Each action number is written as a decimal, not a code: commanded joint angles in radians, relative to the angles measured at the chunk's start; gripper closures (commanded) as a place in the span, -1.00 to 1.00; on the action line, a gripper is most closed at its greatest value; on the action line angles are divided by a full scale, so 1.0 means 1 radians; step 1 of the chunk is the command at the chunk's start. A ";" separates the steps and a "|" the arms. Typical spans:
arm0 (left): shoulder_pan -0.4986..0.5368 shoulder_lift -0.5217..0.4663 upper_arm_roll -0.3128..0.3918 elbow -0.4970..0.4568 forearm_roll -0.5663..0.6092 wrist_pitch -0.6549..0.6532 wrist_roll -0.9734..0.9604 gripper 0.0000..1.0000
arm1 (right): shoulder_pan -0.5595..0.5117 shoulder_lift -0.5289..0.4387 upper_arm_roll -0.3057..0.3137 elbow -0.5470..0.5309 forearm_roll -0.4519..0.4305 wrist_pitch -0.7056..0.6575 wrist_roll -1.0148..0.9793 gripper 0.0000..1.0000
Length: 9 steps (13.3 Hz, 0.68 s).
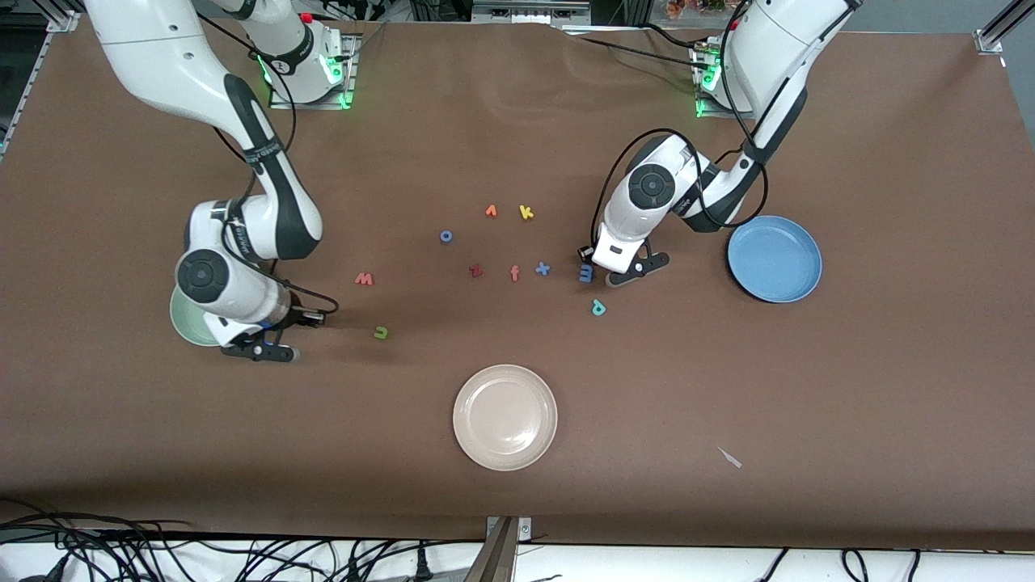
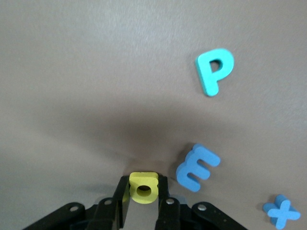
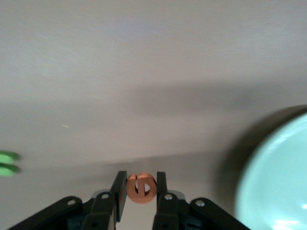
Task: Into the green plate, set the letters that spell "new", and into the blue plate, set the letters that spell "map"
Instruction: 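Drop the orange 6 in the green plate while the left drops yellow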
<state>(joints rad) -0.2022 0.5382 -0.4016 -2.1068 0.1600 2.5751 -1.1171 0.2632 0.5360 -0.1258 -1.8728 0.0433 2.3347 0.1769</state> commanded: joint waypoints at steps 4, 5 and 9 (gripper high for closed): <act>0.067 -0.024 0.001 0.197 0.089 -0.343 0.031 0.70 | -0.004 -0.152 -0.159 -0.210 0.006 0.069 -0.348 0.62; 0.104 -0.043 0.001 0.203 0.084 -0.370 0.075 0.70 | -0.005 -0.148 -0.185 -0.226 0.006 0.093 -0.397 0.59; 0.269 -0.092 -0.006 0.200 0.070 -0.501 0.323 0.69 | -0.019 -0.120 -0.207 -0.286 0.016 0.219 -0.445 -0.99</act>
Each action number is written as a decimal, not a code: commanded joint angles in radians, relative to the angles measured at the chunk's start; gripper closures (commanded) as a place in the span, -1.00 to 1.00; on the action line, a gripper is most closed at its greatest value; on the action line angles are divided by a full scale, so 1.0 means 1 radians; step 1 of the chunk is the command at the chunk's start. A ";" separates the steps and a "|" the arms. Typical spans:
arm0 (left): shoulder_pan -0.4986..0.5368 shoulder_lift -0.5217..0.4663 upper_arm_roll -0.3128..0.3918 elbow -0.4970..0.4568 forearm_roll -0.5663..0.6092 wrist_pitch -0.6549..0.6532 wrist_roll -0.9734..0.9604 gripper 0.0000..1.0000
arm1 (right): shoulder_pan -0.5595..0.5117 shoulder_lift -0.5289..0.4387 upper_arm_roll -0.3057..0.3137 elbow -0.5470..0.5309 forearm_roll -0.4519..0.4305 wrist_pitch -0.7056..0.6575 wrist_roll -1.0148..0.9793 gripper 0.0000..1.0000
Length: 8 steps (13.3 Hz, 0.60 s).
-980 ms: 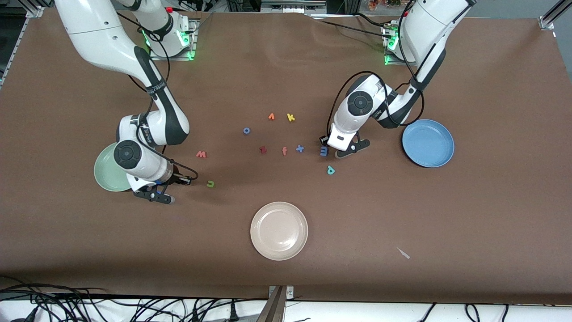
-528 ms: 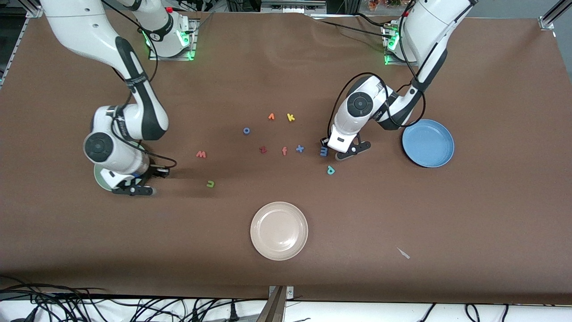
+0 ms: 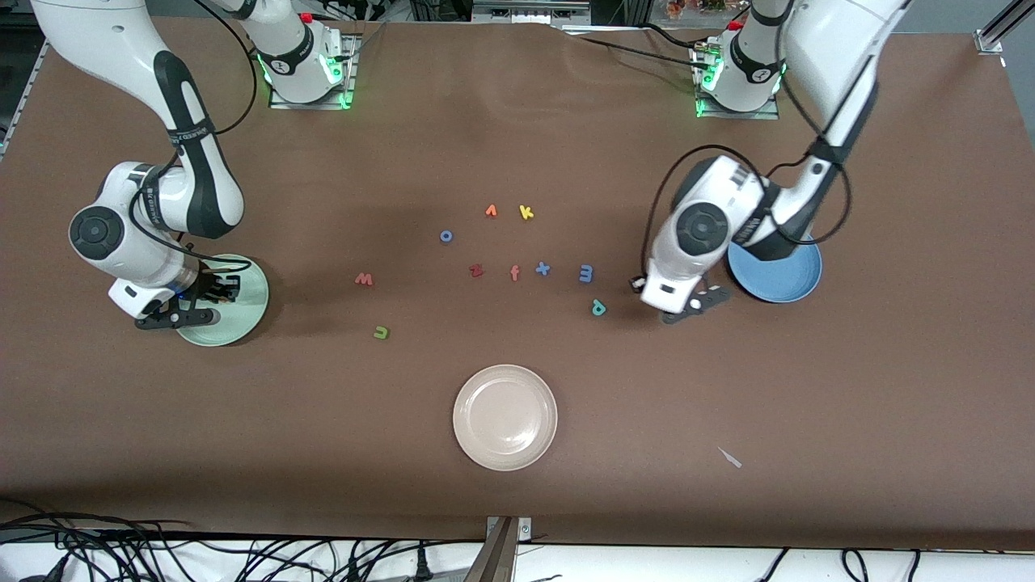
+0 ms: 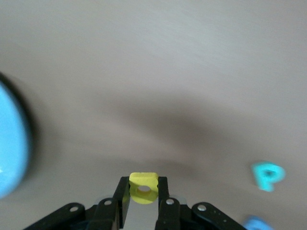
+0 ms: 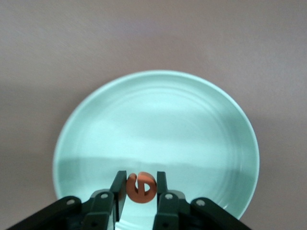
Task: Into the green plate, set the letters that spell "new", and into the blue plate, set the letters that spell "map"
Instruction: 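Drop the orange 6 in the green plate while the left drops yellow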
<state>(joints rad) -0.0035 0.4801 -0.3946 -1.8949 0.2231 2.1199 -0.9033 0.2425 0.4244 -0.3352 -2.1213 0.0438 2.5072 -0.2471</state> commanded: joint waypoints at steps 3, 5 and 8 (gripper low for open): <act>0.172 -0.040 -0.013 -0.018 0.005 -0.099 0.291 0.67 | 0.004 -0.038 0.042 -0.006 0.019 -0.022 0.066 -1.00; 0.253 -0.038 -0.013 -0.041 -0.019 -0.153 0.467 0.66 | 0.009 -0.038 0.106 0.046 0.019 -0.066 0.214 -1.00; 0.365 -0.038 -0.013 -0.096 -0.047 -0.193 0.702 0.65 | 0.015 -0.016 0.194 0.104 0.018 -0.073 0.430 -1.00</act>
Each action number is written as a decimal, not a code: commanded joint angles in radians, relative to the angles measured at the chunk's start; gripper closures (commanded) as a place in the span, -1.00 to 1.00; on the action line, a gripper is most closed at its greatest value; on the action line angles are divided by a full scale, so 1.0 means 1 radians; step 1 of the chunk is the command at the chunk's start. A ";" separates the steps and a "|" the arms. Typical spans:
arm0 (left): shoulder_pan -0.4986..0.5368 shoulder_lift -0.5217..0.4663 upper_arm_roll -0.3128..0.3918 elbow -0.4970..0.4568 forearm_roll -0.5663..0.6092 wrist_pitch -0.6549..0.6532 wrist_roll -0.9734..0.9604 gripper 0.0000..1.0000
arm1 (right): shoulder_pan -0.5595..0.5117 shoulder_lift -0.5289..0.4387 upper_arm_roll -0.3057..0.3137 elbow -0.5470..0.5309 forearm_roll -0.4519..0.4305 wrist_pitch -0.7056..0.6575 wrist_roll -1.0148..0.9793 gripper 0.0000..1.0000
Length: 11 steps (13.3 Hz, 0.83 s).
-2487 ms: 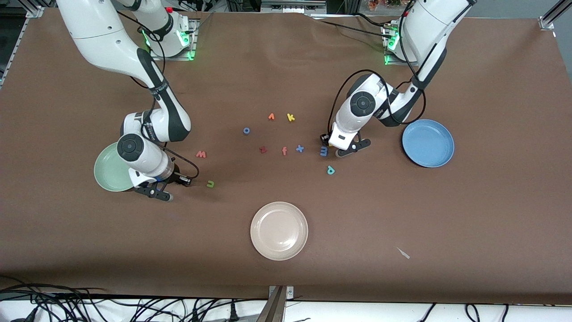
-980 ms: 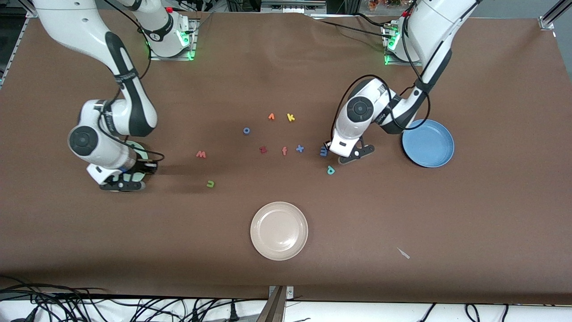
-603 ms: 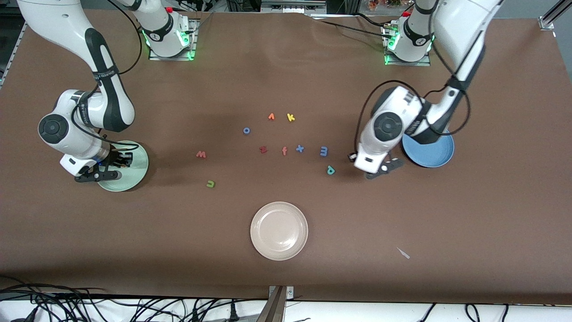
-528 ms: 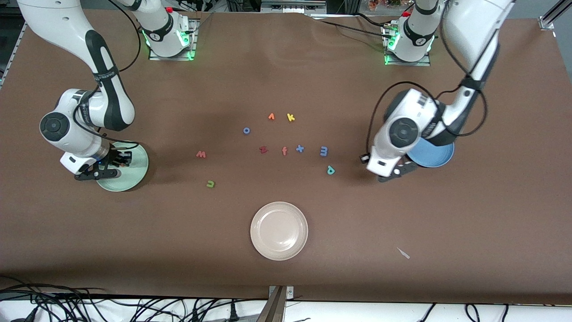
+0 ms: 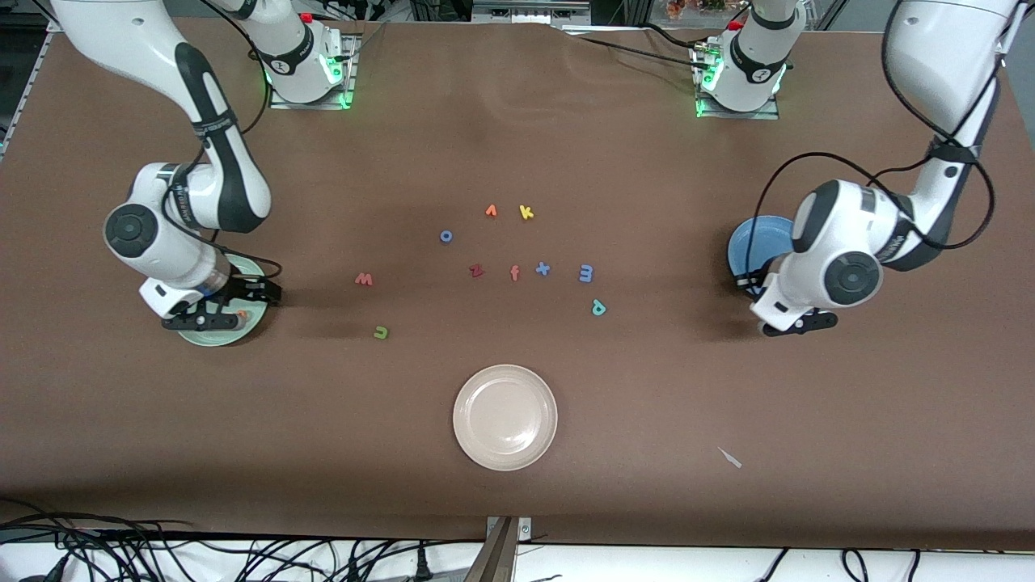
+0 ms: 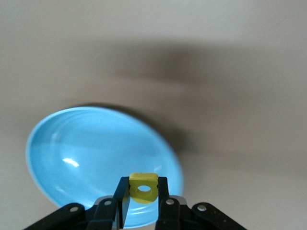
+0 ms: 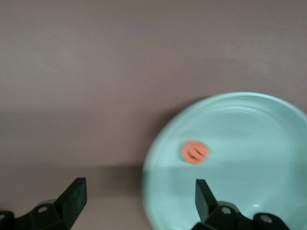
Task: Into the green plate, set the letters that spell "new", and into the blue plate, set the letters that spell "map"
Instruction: 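Drop the orange 6 in the green plate while the left drops yellow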
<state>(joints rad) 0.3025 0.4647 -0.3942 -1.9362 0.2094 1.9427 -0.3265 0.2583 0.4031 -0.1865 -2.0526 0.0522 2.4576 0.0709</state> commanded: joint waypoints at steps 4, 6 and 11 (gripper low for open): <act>0.144 0.015 -0.011 -0.083 -0.018 -0.004 0.213 0.55 | 0.004 0.074 0.151 0.124 0.009 -0.023 0.372 -1.00; 0.162 0.031 -0.009 -0.084 -0.013 -0.001 0.227 0.50 | 0.015 0.121 0.185 0.176 0.009 -0.022 0.478 -1.00; 0.167 -0.001 -0.015 -0.066 -0.028 -0.011 0.212 -1.00 | 0.071 0.215 0.188 0.220 0.009 0.038 0.609 -1.00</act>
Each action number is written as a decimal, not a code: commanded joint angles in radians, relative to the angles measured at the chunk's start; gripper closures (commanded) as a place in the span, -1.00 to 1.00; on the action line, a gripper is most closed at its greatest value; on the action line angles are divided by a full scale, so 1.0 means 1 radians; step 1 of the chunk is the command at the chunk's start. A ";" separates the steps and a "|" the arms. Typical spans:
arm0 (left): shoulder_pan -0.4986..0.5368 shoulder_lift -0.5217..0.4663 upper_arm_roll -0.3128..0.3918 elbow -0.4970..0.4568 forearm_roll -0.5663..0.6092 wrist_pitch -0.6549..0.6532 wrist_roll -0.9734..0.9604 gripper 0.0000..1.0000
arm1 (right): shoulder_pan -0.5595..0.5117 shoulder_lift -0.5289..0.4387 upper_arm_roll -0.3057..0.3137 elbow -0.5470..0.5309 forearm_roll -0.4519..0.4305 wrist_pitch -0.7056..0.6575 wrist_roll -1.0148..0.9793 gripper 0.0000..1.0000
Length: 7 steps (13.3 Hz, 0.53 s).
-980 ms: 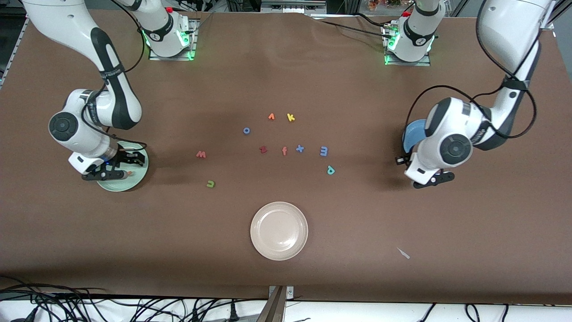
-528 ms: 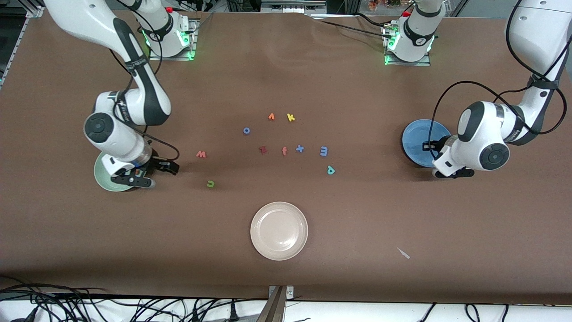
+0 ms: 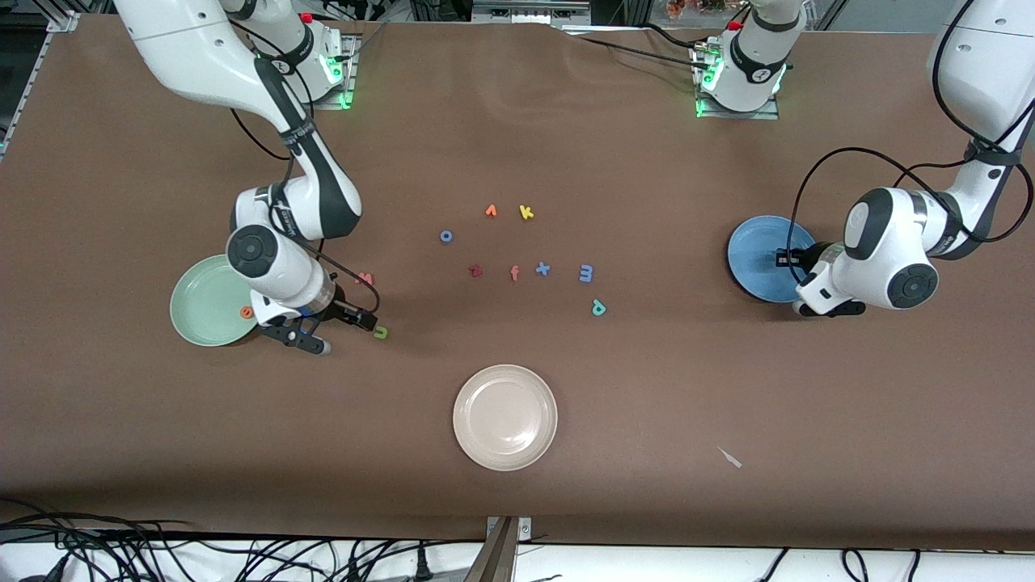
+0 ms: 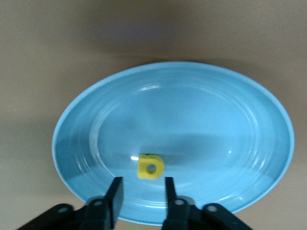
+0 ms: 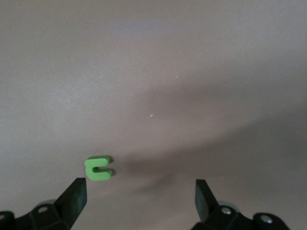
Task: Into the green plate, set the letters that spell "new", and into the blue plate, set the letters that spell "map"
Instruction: 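Grasp the green C with the right gripper while the left reaches cyan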
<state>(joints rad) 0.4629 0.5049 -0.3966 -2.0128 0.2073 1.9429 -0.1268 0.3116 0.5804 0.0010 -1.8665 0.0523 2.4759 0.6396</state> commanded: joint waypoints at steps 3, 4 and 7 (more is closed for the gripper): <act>-0.001 -0.085 -0.120 0.049 -0.080 -0.006 -0.145 -1.00 | 0.034 0.071 0.001 0.058 0.009 0.032 0.086 -1.00; -0.007 -0.076 -0.167 0.090 -0.094 -0.002 -0.231 -1.00 | 0.047 0.090 0.001 0.079 0.009 0.032 0.103 -1.00; -0.120 -0.028 -0.229 0.158 -0.124 0.069 -0.500 -0.99 | 0.058 0.107 0.001 0.092 0.006 0.032 0.115 -0.98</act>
<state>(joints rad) 0.4200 0.4433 -0.6229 -1.8944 0.1017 1.9663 -0.4929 0.3635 0.6598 0.0022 -1.8070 0.0523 2.5061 0.7413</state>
